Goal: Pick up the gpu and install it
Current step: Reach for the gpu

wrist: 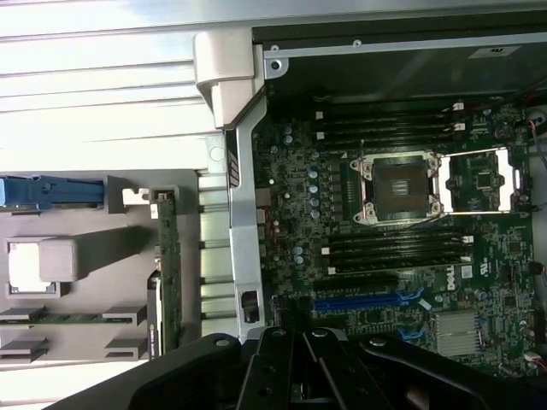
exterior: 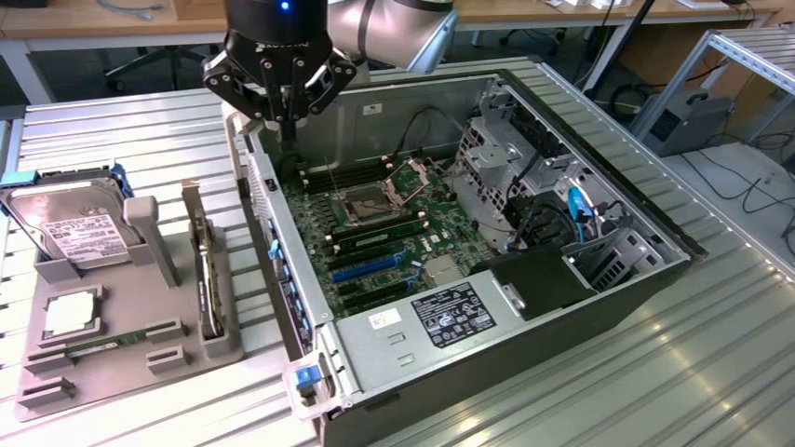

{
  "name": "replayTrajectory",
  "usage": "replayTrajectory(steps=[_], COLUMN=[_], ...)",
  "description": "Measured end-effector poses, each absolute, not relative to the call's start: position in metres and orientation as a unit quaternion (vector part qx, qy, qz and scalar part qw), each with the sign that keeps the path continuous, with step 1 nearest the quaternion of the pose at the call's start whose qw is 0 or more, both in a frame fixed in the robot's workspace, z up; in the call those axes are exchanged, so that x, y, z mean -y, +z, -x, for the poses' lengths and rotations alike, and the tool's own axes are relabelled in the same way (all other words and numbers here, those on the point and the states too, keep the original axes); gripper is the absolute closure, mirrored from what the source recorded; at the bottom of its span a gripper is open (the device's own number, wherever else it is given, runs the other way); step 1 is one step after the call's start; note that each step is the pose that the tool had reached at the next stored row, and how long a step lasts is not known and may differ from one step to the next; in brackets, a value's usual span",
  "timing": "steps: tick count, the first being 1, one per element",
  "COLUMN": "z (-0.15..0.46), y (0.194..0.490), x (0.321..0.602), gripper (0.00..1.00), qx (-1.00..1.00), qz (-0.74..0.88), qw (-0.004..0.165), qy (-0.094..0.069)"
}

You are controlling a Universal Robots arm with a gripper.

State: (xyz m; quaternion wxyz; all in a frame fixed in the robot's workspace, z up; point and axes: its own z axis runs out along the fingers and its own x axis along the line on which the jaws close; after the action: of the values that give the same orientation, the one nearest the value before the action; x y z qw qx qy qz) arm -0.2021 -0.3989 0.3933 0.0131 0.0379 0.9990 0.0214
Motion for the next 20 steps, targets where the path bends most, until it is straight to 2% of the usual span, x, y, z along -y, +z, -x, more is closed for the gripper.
replayTrajectory(steps=[20], z=[0.2071], y=[0.3933], x=[0.3989], gripper=[0.89], qx=[-0.999], qz=[-0.038], qw=[0.013], qy=[0.021])
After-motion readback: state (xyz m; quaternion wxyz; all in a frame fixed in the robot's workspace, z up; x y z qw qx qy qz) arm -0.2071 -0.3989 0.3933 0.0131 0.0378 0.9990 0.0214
